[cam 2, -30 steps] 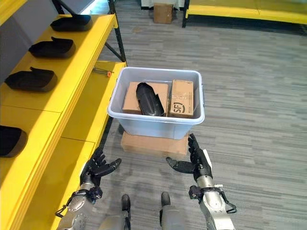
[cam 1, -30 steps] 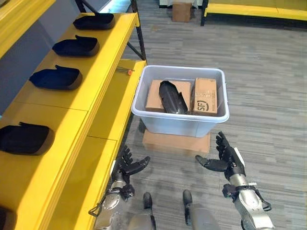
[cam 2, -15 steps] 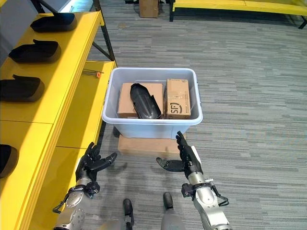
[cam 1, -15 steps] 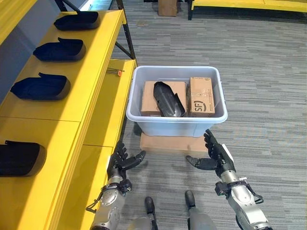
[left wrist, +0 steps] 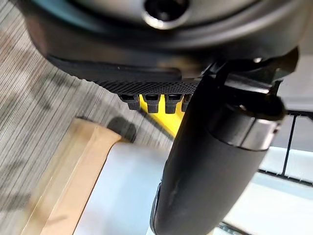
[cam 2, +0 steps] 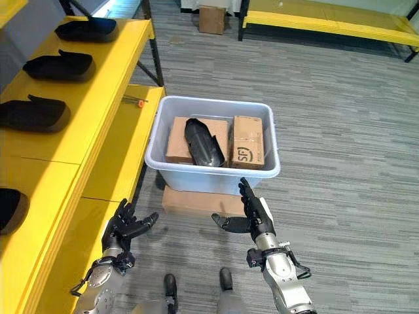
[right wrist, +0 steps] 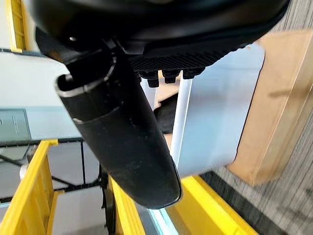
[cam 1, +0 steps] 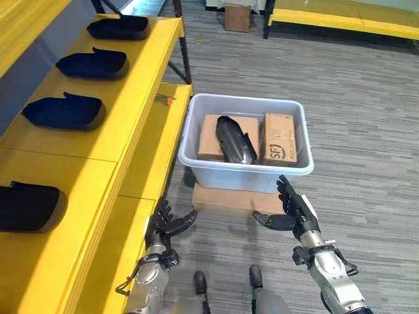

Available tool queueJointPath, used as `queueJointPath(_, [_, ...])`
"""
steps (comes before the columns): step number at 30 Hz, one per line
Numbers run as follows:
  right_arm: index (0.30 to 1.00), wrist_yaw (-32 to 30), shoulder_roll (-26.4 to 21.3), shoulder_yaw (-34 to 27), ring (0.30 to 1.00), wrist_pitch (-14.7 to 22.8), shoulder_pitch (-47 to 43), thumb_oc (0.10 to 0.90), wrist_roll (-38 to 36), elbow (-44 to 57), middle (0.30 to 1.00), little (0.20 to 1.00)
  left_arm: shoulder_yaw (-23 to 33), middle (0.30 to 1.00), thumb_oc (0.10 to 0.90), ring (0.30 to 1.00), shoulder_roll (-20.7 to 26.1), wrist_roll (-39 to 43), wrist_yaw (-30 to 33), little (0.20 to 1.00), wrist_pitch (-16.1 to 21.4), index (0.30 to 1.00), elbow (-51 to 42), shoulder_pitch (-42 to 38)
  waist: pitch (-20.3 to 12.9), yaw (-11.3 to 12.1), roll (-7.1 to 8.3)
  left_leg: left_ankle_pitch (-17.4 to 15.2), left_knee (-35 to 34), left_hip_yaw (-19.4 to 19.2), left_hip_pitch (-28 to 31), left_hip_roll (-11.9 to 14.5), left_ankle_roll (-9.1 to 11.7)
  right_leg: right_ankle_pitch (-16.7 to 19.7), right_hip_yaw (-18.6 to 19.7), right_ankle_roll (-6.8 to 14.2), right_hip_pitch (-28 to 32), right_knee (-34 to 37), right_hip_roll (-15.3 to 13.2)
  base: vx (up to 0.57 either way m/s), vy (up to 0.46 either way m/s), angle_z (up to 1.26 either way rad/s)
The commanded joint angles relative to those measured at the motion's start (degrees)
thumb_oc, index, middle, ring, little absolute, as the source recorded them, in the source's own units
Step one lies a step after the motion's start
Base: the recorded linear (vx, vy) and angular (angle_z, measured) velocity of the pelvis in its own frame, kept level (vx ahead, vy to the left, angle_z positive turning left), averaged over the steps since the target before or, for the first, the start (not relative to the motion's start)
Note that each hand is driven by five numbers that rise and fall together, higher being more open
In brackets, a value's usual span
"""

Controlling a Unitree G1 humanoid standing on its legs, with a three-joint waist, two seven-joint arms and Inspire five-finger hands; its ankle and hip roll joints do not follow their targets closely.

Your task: Move parts from the plastic box to the shelf.

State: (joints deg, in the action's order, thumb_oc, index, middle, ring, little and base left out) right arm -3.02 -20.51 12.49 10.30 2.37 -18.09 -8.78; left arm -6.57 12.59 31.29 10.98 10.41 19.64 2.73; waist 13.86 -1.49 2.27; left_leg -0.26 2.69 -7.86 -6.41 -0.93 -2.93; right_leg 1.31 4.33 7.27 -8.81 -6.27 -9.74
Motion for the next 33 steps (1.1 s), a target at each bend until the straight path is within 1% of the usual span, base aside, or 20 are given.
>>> queueJointPath(1, [1.000, 0.4, 0.5, 0.2, 1.000, 4.5, -3.7, 0.900, 0.6, 6.4, 1.000, 1.000, 1.8, 1.000, 0.900, 1.000, 4.4, -1.3, 0.4, 1.000, 4.5, 1.000, -5.4, -2.4, -1.8, -0.2, 0.22, -3.5, 5.1, 5.2, -3.7, 1.9, 0.1, 5.2, 2.6, 2.2, 2.1, -13.9, -3.6, 0.04, 0.215, 0.32])
queueJointPath(3, [1.000, 0.4, 0.7, 0.6, 1.000, 4.6, -3.8, 0.900, 0.5, 6.5, 1.000, 1.000, 1.4, 1.000, 0.900, 1.000, 4.8, -1.6, 0.3, 1.000, 4.2, 1.000, -5.2, -2.8, -0.7, -0.2, -0.44, -4.1, 4.7, 5.0, -2.7, 1.6, -0.6, 4.1, 0.8, 1.1, -0.6, -17.6, -2.2, 0.06, 0.183, 0.17])
queueJointPath(5, [1.000, 0.4, 0.8, 0.7, 1.000, 4.6, -4.2, 0.900, 0.6, 6.8, 1.000, 1.000, 1.2, 1.000, 0.900, 1.000, 5.0, -1.9, 0.2, 1.000, 4.2, 1.000, -5.1, -2.9, -0.1, -0.5, -0.56, -4.9, 4.2, 4.1, -1.3, 1.4, -0.6, 2.1, -1.6, 0.6, -3.3, -14.7, -1.8, 0.09, 0.105, -0.11])
queueJointPath(7, [1.000, 0.3, 0.4, 1.0, 1.000, 4.7, -5.1, 0.900, 0.6, 6.3, 1.000, 1.000, 0.9, 1.000, 0.900, 1.000, 5.1, -2.1, 0.3, 1.000, 4.2, 1.000, -4.4, -4.0, 0.7, -1.5, -0.45, -5.1, 3.4, 4.2, -0.2, 1.3, -0.2, 0.7, -0.9, 0.6, -5.2, -9.9, 0.3, 0.09, 0.018, -0.23])
queueJointPath(8, [1.000, 0.3, 0.4, 1.0, 1.000, 4.8, -5.2, 0.900, 0.6, 6.2, 1.000, 1.000, 0.9, 1.000, 0.900, 1.000, 5.1, -2.1, 0.3, 1.000, 4.2, 1.000, -4.4, -4.1, 0.9, -1.5, -0.50, -5.2, 3.3, 4.2, -0.1, 1.3, -0.2, 0.6, -0.9, 0.6, -5.0, -9.9, 0.4, 0.13, -0.054, -0.22])
queueJointPath(9, [1.000, -0.3, 0.4, 1.4, 1.000, 4.7, -6.1, 0.900, 1.1, 5.7, 1.000, 1.000, 1.3, 1.000, 0.900, 1.000, 5.1, -2.0, 0.8, 1.000, 4.6, 1.000, -4.0, -4.6, 1.6, -1.8, -0.04, -6.0, 2.7, 3.7, 1.3, 1.5, 0.5, 3.1, -1.9, 1.7, -5.9, -2.2, -1.1, 0.09, -0.053, -0.10])
queueJointPath(10, [1.000, -0.3, 0.4, 1.4, 1.000, 4.7, -6.1, 0.900, 1.1, 5.7, 1.000, 1.000, 1.3, 1.000, 0.900, 1.000, 5.1, -2.0, 0.8, 1.000, 4.6, 1.000, -4.0, -4.6, 1.6, -1.8, -0.05, -6.0, 2.7, 3.7, 1.4, 1.5, 0.5, 3.1, -1.9, 1.7, -5.8, -2.2, -1.1, 0.19, -0.166, -0.18])
queueJointPath(11, [1.000, -0.7, 0.5, 1.7, 1.000, 4.8, -7.0, 0.900, 1.8, 5.8, 1.000, 1.000, 2.2, 1.000, 0.900, 1.000, 4.9, -1.5, 1.8, 1.000, 5.1, 1.000, -3.8, -4.8, 2.0, -1.8, 0.28, -6.8, 2.6, 3.2, 2.5, 2.8, 1.6, 6.4, -4.2, 2.9, -8.5, 3.7, -4.2, 0.10, -0.114, -0.19])
queueJointPath(12, [1.000, -0.7, 0.5, 1.8, 1.000, 4.8, -7.0, 0.900, 1.8, 5.8, 1.000, 1.000, 2.2, 1.000, 0.900, 1.000, 4.9, -1.5, 1.8, 1.000, 5.1, 1.000, -3.8, -4.8, 2.1, -1.9, 0.12, -7.0, 2.7, 3.3, 2.6, 3.0, 1.6, 6.5, -4.4, 2.9, -8.1, 4.0, -4.0, 0.20, -0.208, -0.26])
queueJointPath(13, [1.000, -1.0, 0.2, 1.5, 1.000, 4.7, -7.1, 0.900, 2.7, 6.2, 1.000, 1.000, 2.1, 1.000, 0.900, 1.000, 4.8, -1.3, 2.0, 1.000, 5.2, 1.000, -3.9, -4.5, 2.1, -2.2, 0.64, -7.5, 2.6, 2.9, 4.3, 3.4, 2.3, 8.2, -4.9, 3.7, -8.0, 6.2, -4.6, 0.16, -0.153, -0.18])
queueJointPath(14, [1.000, -0.8, 0.1, 0.8, 1.000, 4.8, -6.1, 0.900, 2.9, 6.9, 1.000, 1.000, 2.2, 1.000, 0.900, 1.000, 4.5, -1.0, 1.8, 1.000, 5.4, 1.000, -3.7, -4.2, 1.6, -2.3, 1.19, -7.5, 2.4, 3.1, 4.8, 3.2, 2.9, 7.8, -4.9, 3.8, -6.4, 6.9, -4.7, 0.20, -0.199, -0.11])
queueJointPath(15, [1.000, -0.8, -0.1, 0.7, 1.000, 4.7, -5.9, 0.900, 3.2, 6.7, 1.000, 1.000, 1.9, 1.000, 0.900, 1.000, 4.2, -1.0, 1.6, 1.000, 5.6, 1.000, -3.7, -3.8, 1.2, -2.3, 1.72, -7.4, 1.8, 2.6, 5.8, 3.0, 3.2, 9.4, -5.4, 4.2, -5.2, 7.4, -4.9, 0.14, -0.132, 0.10])
queueJointPath(16, [1.000, -0.9, -0.1, 0.5, 1.000, 4.7, -5.7, 0.900, 3.2, 6.7, 1.000, 1.000, 1.8, 1.000, 0.900, 1.000, 3.9, -1.0, 1.3, 1.000, 5.5, 1.000, -3.5, -3.5, 0.5, -2.4, 1.74, -7.3, 1.2, 2.5, 6.2, 3.1, 3.5, 9.4, -5.8, 4.2, -4.7, 7.9, -4.7, 0.15, -0.137, 0.26])
queueJointPath(18, [1.000, -0.9, -0.6, -0.2, 1.000, 5.0, -5.3, 0.900, 3.2, 7.0, 1.000, 1.000, 1.6, 1.000, 0.900, 1.000, 3.3, -0.8, 1.0, 1.000, 5.4, 1.000, -3.7, -2.8, -1.3, -2.9, 1.27, -6.5, 0.0, 3.0, 6.6, 4.2, 4.5, 9.5, -5.8, 4.0, -3.4, 8.0, -3.7, 0.14, -0.133, 0.34])
queueJointPath(19, [1.000, -0.9, -0.7, -0.2, 1.000, 5.0, -5.3, 0.900, 3.2, 7.0, 1.000, 1.000, 1.6, 1.000, 0.900, 1.000, 3.3, -0.8, 1.0, 1.000, 5.4, 1.000, -3.7, -2.8, -1.4, -3.0, 1.21, -6.5, -0.1, 3.1, 6.7, 4.2, 4.5, 9.5, -5.9, 4.0, -3.4, 8.0, -3.6, 0.12, -0.169, 0.35])
queueJointPath(21, [1.000, -1.0, -0.8, -0.3, 1.000, 5.3, -4.8, 0.900, 2.9, 6.8, 1.000, 1.000, 1.2, 1.000, 0.900, 1.000, 2.8, -0.9, 0.7, 1.000, 5.2, 1.000, -3.4, -2.4, -2.6, -3.1, 0.44, -5.4, -1.6, 3.4, 7.4, 5.9, 5.5, 7.9, -6.7, 3.4, -2.5, 7.3, -2.7, 0.11, -0.190, 0.24])
queueJointPath(27, [1.000, -1.8, -1.1, -0.1, 1.000, 5.5, -5.3, 0.900, 3.3, 6.1, 1.000, 1.000, 0.4, 1.000, 0.900, 1.000, 2.2, -0.3, 0.6, 1.000, 5.1, 1.000, -3.3, -2.5, -3.6, -3.3, -1.40, -3.4, -4.2, 3.6, 8.4, 8.3, 6.8, 5.0, -6.9, 2.1, -2.6, 5.2, -0.9, 0.06, -0.111, -0.03])
queueJointPath(29, [1.000, -2.2, -1.4, -0.5, 1.000, 5.5, -5.4, 0.900, 3.4, 6.1, 1.000, 1.000, -0.1, 1.000, 0.900, 1.000, 1.9, -0.4, 0.6, 1.000, 5.1, 1.000, -3.7, -2.7, -3.7, -3.3, -2.10, -2.8, -5.0, 3.8, 8.7, 8.8, 7.0, 3.8, -7.1, 1.9, -2.7, 3.5, -0.5, 0.04, -0.079, 0.03])
queueJointPath(32, [1.000, -2.4, -1.4, -0.7, 1.000, 5.5, -5.4, 0.900, 3.5, 6.2, 1.000, 1.000, -0.3, 1.000, 0.900, 1.000, 1.9, -0.3, 0.5, 1.000, 5.0, 1.000, -4.1, -2.7, -3.7, -3.4, -2.44, -2.6, -5.4, 4.2, 8.7, 9.0, 7.1, 3.2, -7.0, 1.7, -3.1, 2.3, -0.4, 0.01, -0.039, 0.17])
queueJointPath(33, [1.000, -2.5, -1.3, -1.0, 1.000, 5.6, -5.4, 0.900, 3.4, 6.1, 1.000, 1.000, -0.3, 1.000, 0.900, 1.000, 1.8, -0.4, 0.6, 1.000, 4.9, 1.000, -4.0, -2.7, -3.7, -3.6, -2.98, -2.4, -5.6, 4.4, 8.9, 9.3, 7.1, 1.8, -6.7, 1.4, -3.8, 0.2, 0.1, 0.01, -0.043, 0.15])
